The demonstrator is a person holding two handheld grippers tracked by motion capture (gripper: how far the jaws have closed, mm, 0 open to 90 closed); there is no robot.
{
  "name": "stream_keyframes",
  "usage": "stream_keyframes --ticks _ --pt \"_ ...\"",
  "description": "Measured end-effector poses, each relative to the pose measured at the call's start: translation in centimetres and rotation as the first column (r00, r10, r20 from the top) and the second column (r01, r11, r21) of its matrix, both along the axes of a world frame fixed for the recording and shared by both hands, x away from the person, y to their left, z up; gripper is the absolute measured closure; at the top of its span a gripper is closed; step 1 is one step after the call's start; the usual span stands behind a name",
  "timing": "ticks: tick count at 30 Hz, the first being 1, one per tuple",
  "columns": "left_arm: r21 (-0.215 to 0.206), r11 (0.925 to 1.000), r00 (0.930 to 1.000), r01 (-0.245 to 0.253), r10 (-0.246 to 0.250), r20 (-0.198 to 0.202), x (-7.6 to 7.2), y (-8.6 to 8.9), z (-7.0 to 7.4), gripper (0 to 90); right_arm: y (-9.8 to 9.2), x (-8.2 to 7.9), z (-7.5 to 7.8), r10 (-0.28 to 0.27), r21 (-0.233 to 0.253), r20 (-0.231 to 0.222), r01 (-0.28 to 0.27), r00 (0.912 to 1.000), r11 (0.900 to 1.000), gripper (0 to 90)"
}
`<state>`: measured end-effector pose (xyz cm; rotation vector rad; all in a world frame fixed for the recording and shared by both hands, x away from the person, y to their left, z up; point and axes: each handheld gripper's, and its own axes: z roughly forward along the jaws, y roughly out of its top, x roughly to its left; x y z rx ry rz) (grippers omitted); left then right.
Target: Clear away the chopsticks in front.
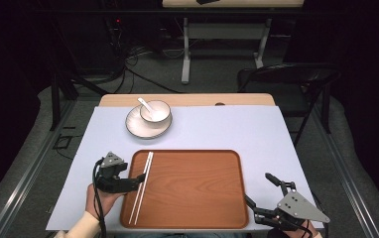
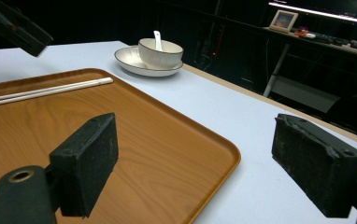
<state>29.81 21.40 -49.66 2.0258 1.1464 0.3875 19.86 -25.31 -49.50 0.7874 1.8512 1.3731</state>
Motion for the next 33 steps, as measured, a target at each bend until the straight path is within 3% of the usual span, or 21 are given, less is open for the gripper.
stream_keyframes --ticks 1,4,6,10,11,20,28,33 --pt "-0.005 0.9999 0.9996 0.014 -0.014 0.024 -0.2 0.3 0.3 15.5 0.0 0.0 0.0 0.0 0.0 0.0 0.0 1.0 1.0 14.0" --pt "-0.012 0.9993 0.9982 0.034 -0.034 0.049 -0.6 0.7 0.8 11.8 0.0 0.0 0.0 0.001 0.001 0.003 -0.001 1.0 1.0 14.0" --pt "-0.059 0.9944 0.9937 0.088 -0.083 0.075 -1.2 1.5 1.3 9.2 0.0 0.0 0.0 0.0 0.0 0.002 0.0 1.0 1.0 14.0" --pt "-0.064 0.9908 0.9874 0.119 -0.111 0.112 -2.1 2.3 1.7 4.2 0.0 0.0 0.0 -0.001 -0.001 0.002 0.001 1.0 1.0 14.0" --pt "-0.059 0.9893 0.9831 0.133 -0.124 0.134 -2.8 2.8 1.9 3.5 0.0 0.0 0.0 -0.001 -0.001 0.002 0.001 1.0 1.0 14.0" --pt "-0.077 0.9909 0.9774 0.11 -0.094 0.19 -5.0 5.3 1.1 0.0 0.0 0.0 0.0 -0.001 -0.003 0.001 0.001 1.0 1.0 14.0" --pt "-0.095 0.9928 0.9826 0.073 -0.056 0.177 -5.8 7.2 0.1 0.0 0.0 0.0 0.0 -0.002 -0.004 0.001 0.002 1.0 1.0 14.0" --pt "-0.137 0.9892 0.9897 0.053 -0.033 0.139 -5.5 7.9 -0.6 0.0 0.0 0.0 0.0 -0.005 -0.005 -0.001 0.005 1.0 1.0 14.0"
